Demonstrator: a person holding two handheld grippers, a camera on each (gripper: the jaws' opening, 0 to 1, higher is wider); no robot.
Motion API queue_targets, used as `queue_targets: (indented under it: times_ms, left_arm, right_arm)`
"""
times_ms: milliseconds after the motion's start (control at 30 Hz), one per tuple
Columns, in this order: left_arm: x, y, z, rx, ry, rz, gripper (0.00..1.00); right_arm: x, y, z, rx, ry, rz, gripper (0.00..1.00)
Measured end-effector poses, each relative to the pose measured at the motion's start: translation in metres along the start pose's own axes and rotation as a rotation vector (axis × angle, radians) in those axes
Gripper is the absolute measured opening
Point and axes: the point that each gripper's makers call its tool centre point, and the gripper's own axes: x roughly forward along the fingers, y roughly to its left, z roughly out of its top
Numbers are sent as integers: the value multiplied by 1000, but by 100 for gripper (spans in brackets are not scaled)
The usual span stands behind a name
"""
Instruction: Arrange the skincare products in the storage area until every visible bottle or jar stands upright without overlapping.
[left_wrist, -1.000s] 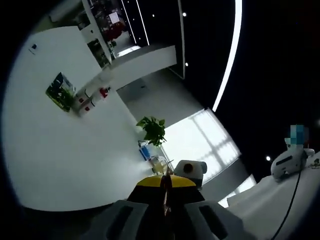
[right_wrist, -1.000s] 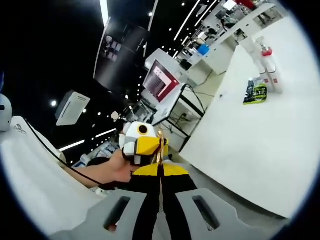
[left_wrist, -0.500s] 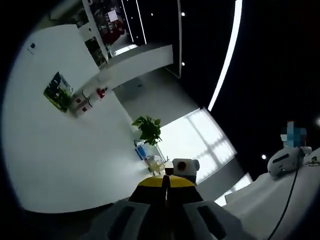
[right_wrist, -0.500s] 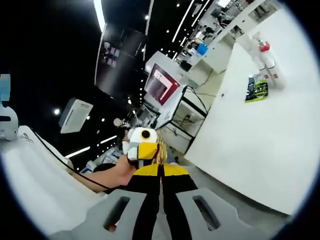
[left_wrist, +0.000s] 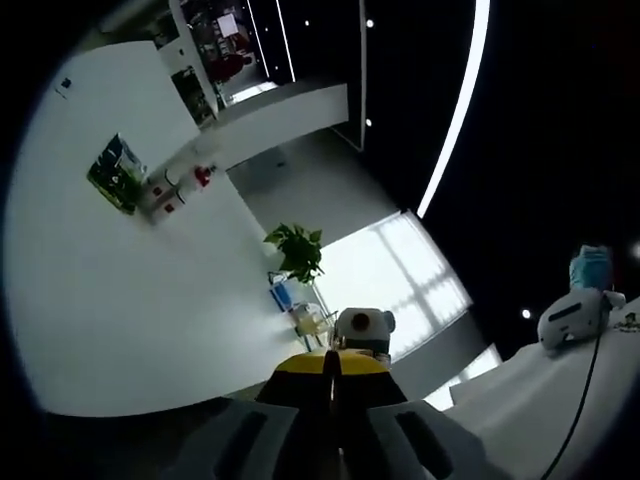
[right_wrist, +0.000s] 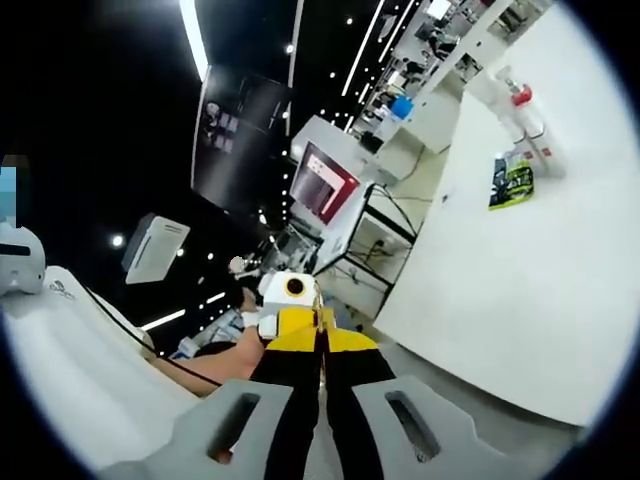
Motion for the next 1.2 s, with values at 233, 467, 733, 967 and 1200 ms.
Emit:
queue_targets:
  times_ms: [233,467,733,967,1200]
  left_arm:
    - [-2,6,-12,0,77,23,4]
    - [-1,7,-12,26,79,24,1]
    - [-1,7,-9,24,69,25,0]
    - [-2,5,2,23,25,21,0]
    - [-11,6,20,32,-33,18,0]
  right_arm:
    - [-6,-1,10,10,-60,2,0]
    - [-7,-2,10,12,-63,-1,0]
    - [-4,-2,14,-61,-94,-22,2]
    - [-7,-2,20,-89,-133,-26,9]
    - [-4,-2,19,-149,-142,-51,16]
